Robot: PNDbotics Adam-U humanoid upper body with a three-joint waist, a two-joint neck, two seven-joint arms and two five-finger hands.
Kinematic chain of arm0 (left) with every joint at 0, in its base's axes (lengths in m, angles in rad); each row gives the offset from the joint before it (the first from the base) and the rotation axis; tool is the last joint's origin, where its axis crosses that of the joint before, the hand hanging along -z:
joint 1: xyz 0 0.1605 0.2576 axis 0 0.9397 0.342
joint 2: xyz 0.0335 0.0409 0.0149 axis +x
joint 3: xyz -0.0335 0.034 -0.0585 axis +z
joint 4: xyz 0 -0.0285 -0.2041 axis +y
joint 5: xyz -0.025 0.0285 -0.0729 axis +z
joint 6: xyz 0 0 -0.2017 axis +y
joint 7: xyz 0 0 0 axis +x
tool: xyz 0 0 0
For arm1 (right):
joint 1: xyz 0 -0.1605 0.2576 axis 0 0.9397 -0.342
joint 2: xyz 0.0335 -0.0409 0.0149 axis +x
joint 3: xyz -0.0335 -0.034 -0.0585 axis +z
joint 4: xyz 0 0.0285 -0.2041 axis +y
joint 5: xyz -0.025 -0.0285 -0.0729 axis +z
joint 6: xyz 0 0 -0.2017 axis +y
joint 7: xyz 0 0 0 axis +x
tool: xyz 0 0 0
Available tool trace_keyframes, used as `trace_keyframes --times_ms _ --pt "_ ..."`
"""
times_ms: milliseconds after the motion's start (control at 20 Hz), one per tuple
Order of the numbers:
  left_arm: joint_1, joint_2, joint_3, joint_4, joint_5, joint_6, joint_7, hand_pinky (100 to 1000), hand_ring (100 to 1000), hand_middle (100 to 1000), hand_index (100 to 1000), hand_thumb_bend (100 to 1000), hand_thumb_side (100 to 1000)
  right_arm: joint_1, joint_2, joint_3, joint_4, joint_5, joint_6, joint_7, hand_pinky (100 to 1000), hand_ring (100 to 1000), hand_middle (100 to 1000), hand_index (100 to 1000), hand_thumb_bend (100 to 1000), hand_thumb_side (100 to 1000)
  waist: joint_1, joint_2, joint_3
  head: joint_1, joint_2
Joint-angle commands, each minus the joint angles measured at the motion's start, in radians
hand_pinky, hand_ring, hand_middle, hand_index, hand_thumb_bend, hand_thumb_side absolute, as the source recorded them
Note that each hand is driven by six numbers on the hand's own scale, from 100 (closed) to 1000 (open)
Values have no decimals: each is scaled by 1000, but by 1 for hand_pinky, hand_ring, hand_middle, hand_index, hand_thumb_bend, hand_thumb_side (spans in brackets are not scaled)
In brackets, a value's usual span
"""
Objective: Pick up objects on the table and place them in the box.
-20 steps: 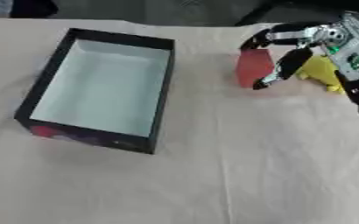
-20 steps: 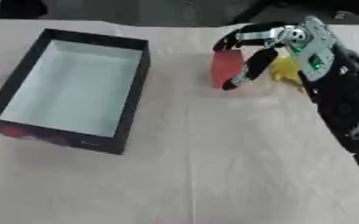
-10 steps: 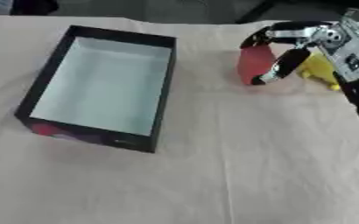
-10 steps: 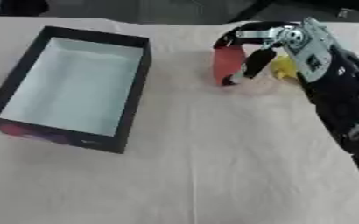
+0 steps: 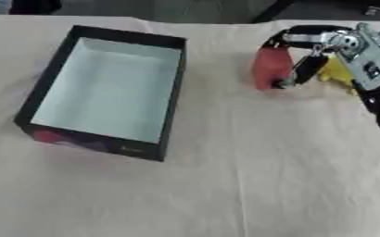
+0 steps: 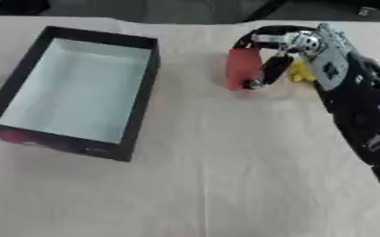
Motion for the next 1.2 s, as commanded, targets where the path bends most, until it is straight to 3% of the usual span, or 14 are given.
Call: trace_keyframes --times_ms 50,350,400,450,800,1000,1200 --pt "-6 21 13 -20 -7 -1 -4 800 763 808 842 632 671 -14 -17 -8 -5 11 7 -29 873 620 684 783 362 100 4 -17 0 -2 -2" --pt "-2 21 14 -20 -8 0 -7 800 762 806 840 630 672 -11 -21 -9 -14 -22 34 -94 832 567 558 653 335 100 5 -19 -2 -2 5" --pt "-2 21 14 -19 -8 0 -7 800 762 806 840 630 672 -10 -24 -6 -22 -38 39 -100 828 570 552 639 290 100 4 -20 -3 -2 6" --pt "-1 21 14 -19 -8 0 -7 800 762 805 840 630 672 -12 -27 -3 -32 -54 42 -103 825 567 544 628 340 100 4 -21 -4 -1 7" --pt "6 33 15 -22 -11 -2 -4 801 762 805 841 626 673 -53 -46 30 -196 -196 102 -81 822 556 539 623 323 100 -4 -48 -13 -3 39" --pt "6 39 13 -27 -25 -2 -3 800 762 804 842 621 673 -91 -12 69 -300 -264 158 -41 824 561 545 630 319 100 -9 -70 -13 -9 60" --pt "6 40 14 -32 -63 0 3 800 763 804 845 618 675 -124 67 102 -354 -273 191 -4 829 570 554 642 316 100 -10 -90 -4 -25 76"
